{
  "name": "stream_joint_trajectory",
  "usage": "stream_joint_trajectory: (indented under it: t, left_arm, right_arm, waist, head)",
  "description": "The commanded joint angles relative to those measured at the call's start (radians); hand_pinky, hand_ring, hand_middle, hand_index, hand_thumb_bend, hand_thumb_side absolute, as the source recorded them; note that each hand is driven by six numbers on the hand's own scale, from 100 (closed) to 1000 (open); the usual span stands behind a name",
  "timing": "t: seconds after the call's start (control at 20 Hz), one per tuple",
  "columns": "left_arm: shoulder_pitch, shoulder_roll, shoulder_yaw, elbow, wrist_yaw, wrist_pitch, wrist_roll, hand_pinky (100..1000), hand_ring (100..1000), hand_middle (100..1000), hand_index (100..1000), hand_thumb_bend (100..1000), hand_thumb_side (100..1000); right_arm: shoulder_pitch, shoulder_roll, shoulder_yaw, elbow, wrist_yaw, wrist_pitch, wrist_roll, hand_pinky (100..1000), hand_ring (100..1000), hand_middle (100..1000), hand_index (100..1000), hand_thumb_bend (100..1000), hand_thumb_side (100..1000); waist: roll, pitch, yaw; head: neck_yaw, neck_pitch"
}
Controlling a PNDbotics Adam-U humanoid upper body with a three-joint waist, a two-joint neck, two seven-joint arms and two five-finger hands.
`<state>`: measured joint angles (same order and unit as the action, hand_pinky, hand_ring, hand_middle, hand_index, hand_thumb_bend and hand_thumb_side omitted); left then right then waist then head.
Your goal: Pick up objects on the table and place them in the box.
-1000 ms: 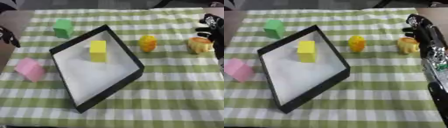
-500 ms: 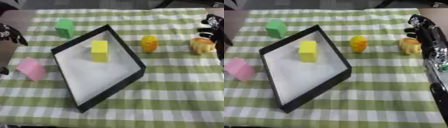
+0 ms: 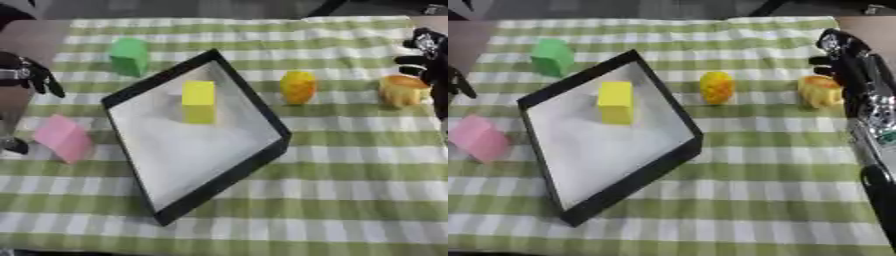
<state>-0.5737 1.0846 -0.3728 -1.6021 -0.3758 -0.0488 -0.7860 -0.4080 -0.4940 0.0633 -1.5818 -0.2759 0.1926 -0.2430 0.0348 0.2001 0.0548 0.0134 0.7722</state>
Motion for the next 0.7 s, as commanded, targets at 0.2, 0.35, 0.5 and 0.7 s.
stream_joint_trajectory:
  t: [0.2,0.35,0.5,0.7]
  left_arm:
    - [-0.031,0.009,-0.01,0.016,-0.021,-0.012,-0.019,816,812,802,834,679,100]
    - [-0.054,-0.008,-0.029,0.038,-0.064,-0.036,-0.026,821,821,812,837,678,100]
    - [-0.071,-0.028,-0.04,0.068,-0.116,-0.056,-0.026,820,822,812,838,678,100]
    - [-0.094,-0.062,-0.052,0.121,-0.157,-0.074,-0.021,819,821,812,843,677,100]
  right_arm:
    - [-0.014,-0.021,-0.003,-0.01,0.0,0.0,0.003,776,710,766,869,100,670]
    - [-0.011,-0.02,-0.003,-0.009,0.0,0.0,0.004,776,711,766,869,100,672]
    - [-0.009,-0.019,-0.004,-0.008,0.0,0.0,0.004,776,711,766,869,100,673]
    - [-0.008,-0.018,-0.004,-0.007,-0.001,0.0,0.004,776,712,767,869,100,676]
  waist:
    - [-0.002,-0.024,-0.002]
    - [-0.002,-0.023,-0.003]
    - [-0.002,-0.022,-0.004]
    - [-0.002,-0.019,-0.006]
  head:
    - [0.007,-0.002]
    - [0.011,-0.002]
    - [0.013,-0.002]
    - [0.017,-0.002]
